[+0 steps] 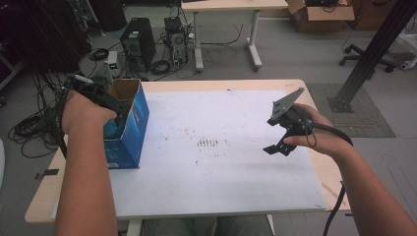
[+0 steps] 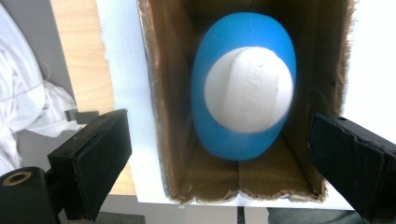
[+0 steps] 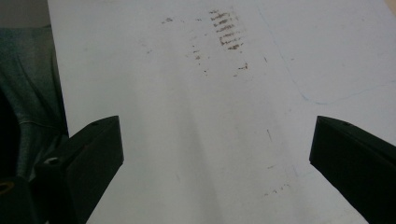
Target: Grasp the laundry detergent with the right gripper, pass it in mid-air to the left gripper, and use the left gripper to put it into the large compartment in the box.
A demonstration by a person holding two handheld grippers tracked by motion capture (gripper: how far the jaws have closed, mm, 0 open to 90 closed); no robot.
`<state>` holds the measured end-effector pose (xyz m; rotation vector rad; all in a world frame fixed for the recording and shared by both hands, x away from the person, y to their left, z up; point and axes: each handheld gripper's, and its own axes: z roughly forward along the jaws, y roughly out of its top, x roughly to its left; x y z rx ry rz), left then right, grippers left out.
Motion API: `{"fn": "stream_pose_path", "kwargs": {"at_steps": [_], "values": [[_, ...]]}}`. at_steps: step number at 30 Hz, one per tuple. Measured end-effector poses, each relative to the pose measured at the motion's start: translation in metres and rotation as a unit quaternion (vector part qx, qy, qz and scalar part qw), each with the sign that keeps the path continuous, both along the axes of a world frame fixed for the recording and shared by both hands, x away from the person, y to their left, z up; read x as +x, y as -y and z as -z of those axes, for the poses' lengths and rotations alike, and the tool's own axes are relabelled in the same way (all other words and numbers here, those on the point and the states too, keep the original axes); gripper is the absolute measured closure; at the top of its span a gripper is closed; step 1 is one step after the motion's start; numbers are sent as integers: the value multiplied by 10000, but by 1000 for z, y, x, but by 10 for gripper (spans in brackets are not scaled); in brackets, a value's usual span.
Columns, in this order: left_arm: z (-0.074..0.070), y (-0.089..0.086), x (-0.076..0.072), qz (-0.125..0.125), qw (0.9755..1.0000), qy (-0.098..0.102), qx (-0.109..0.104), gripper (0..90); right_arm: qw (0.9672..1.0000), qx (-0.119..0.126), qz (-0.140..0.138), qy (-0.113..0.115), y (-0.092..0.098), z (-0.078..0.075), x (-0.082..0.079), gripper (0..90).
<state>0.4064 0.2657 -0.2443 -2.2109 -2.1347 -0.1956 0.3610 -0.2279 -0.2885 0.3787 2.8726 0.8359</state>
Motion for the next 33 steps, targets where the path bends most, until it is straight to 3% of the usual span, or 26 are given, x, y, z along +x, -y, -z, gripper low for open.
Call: {"fn": "stream_pose_path", "kwargs": {"at_steps": [9,18,24,28,30,33], "values": [[-21,12,-4,247,9988,372,216,2,10000,10,-36,39,0,-3,-3,31],[-32,21,-6,449,9978,435,226,2,10000,2,-39,55,0,-5,-4,31],[-47,29,-10,696,9956,546,309,2,10000,-42,-32,39,1,-6,-4,31],[-64,44,-16,1088,9910,682,389,3,10000,-92,-27,16,2,-6,-4,31],[-71,53,-19,1259,9888,733,321,2,9999,-110,-26,13,2,-7,-4,31],[-83,69,-23,1585,9837,781,335,2,9999,-135,-30,16,1,-8,-4,31]]}}
